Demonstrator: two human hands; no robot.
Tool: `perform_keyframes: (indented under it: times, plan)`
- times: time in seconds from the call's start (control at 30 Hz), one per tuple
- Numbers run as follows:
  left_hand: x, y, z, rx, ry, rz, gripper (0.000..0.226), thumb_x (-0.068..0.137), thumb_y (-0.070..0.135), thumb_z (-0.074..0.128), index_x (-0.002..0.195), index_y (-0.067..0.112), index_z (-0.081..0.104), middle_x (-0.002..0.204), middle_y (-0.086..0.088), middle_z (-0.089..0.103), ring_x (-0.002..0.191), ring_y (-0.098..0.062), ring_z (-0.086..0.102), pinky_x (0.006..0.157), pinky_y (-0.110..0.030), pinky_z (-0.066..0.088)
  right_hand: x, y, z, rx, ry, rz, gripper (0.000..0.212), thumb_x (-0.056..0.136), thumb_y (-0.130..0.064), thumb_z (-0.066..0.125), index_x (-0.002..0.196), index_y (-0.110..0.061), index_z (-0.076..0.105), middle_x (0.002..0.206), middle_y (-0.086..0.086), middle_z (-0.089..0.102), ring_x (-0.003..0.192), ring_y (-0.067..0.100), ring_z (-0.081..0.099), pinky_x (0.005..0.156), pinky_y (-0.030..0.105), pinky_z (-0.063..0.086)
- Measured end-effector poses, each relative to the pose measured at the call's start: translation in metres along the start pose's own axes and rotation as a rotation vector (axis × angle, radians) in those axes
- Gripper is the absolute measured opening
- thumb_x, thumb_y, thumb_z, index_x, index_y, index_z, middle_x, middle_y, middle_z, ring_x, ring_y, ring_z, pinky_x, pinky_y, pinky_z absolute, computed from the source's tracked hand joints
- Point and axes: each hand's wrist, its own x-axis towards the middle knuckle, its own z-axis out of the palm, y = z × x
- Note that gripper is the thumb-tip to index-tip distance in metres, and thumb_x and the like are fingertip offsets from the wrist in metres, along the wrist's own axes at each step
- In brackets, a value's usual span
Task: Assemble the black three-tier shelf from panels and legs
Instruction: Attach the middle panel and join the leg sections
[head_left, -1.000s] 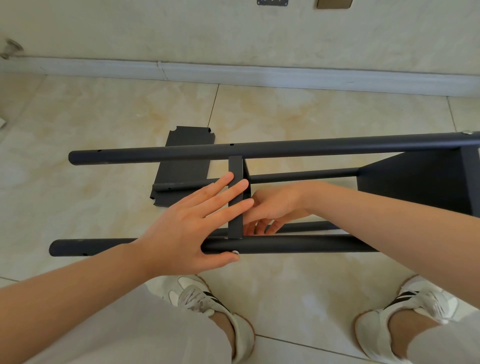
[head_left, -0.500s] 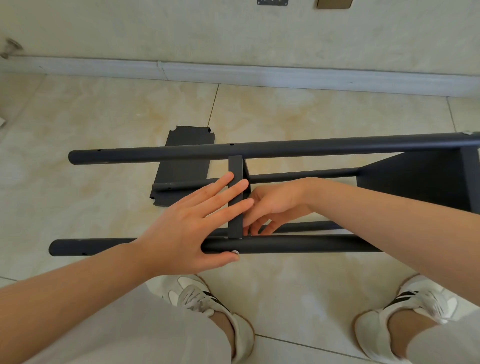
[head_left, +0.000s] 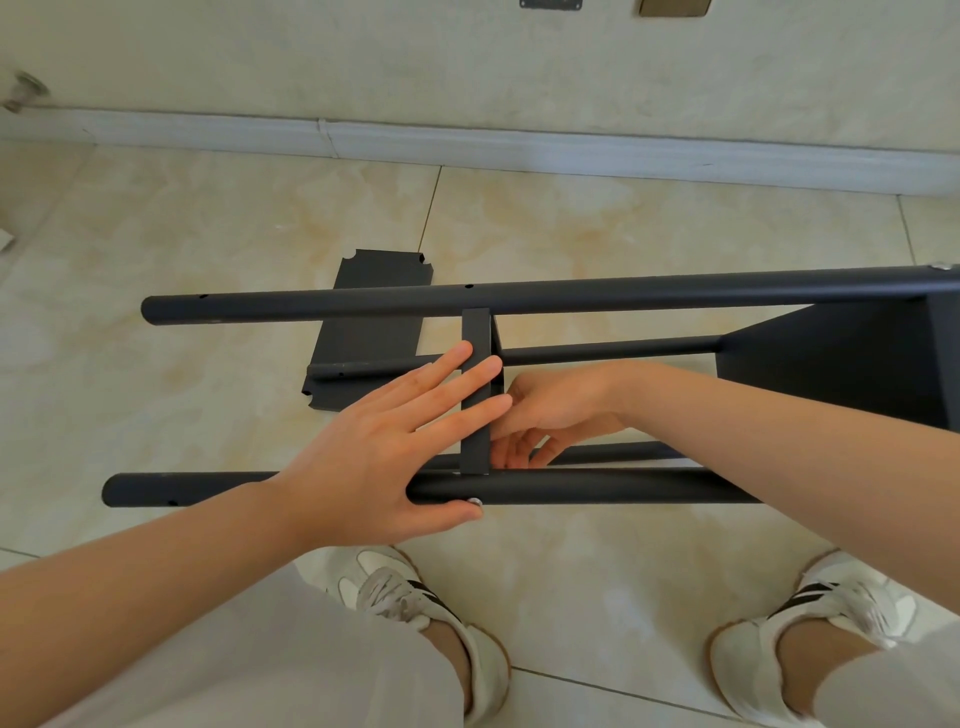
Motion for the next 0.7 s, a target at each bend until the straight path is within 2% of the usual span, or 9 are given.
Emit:
perform_keyframes:
  times: [0.1, 0.23, 0.4, 0.47, 0.6, 0.63, 0.7]
  plan:
    - [0.0, 0.0004, -0.0001, -0.009, 0.004, 0.003, 0.081, 0.09, 0.062, 0.058, 0.156, 0.022, 0.033, 0.167, -0.001, 0.025, 0.156, -0.024, 0.014, 0.12, -0.042, 0.029, -0.0019, 0.0014, -0.0028, 0.055, -0.028, -0.009, 0.03, 0.098, -0.024, 0.059, 0.117, -0.003, 0.068, 0.097, 0.005, 0.07, 0.089, 0.018, 0.06, 0.091, 0.035, 0.051]
    - [-0.0003, -0.0002, 0.0002, -0.009, 0.001, 0.002, 0.081, 0.09, 0.061, 0.06, 0.156, 0.022, 0.033, 0.167, -0.001, 0.024, 0.156, -0.024, 0.014, 0.12, -0.04, 0.028, -0.0015, 0.0045, -0.0045, 0.075, -0.094, -0.033, 0.028, 0.097, -0.016, 0.06, 0.121, -0.001, 0.065, 0.114, 0.014, 0.068, 0.099, 0.021, 0.064, 0.098, 0.037, 0.051]
    - [0.0004, -0.0003, 0.0, 0.001, -0.006, 0.002, 0.081, 0.09, 0.062, 0.058, 0.156, 0.021, 0.035, 0.167, -0.001, 0.024, 0.156, -0.023, 0.013, 0.121, -0.038, 0.027, -0.0008, 0.0052, -0.0011, 0.05, -0.08, -0.005, 0.028, 0.098, -0.022, 0.06, 0.115, -0.001, 0.066, 0.093, 0.007, 0.067, 0.085, 0.018, 0.062, 0.086, 0.032, 0.053]
    - [0.0002, -0.0005, -0.0002, -0.004, 0.0, 0.001, 0.08, 0.09, 0.061, 0.06, 0.155, 0.02, 0.036, 0.167, -0.001, 0.024, 0.156, -0.024, 0.014, 0.121, -0.038, 0.027, -0.0018, 0.0052, -0.0006, 0.069, -0.093, -0.006, 0.025, 0.099, -0.024, 0.059, 0.113, -0.005, 0.068, 0.093, 0.007, 0.068, 0.085, 0.018, 0.064, 0.084, 0.031, 0.054]
    - [-0.0004, -0.0003, 0.0004, -0.007, 0.012, 0.006, 0.08, 0.09, 0.061, 0.059, 0.155, 0.021, 0.035, 0.166, -0.001, 0.025, 0.156, -0.024, 0.015, 0.12, -0.038, 0.029, -0.0022, 0.0061, 0.0004, 0.091, -0.107, -0.046, 0.028, 0.099, -0.018, 0.058, 0.122, -0.004, 0.065, 0.123, 0.02, 0.065, 0.104, 0.025, 0.065, 0.101, 0.042, 0.051]
    - [-0.0003, -0.0005, 0.0005, -0.002, 0.011, 0.007, 0.08, 0.09, 0.061, 0.059, 0.156, 0.021, 0.035, 0.167, -0.001, 0.024, 0.156, -0.023, 0.015, 0.12, -0.037, 0.028, -0.002, 0.0059, 0.0008, 0.103, -0.105, -0.049, 0.027, 0.099, -0.016, 0.058, 0.122, -0.003, 0.065, 0.123, 0.022, 0.064, 0.104, 0.027, 0.064, 0.103, 0.044, 0.05]
    - [-0.0002, -0.0007, 0.0007, 0.004, 0.007, 0.006, 0.081, 0.09, 0.061, 0.059, 0.156, 0.022, 0.034, 0.167, 0.0, 0.023, 0.156, -0.023, 0.014, 0.121, -0.036, 0.026, -0.0014, 0.0052, 0.0018, 0.104, -0.101, -0.052, 0.02, 0.099, -0.014, 0.058, 0.114, -0.005, 0.068, 0.11, 0.019, 0.067, 0.097, 0.025, 0.063, 0.098, 0.04, 0.051]
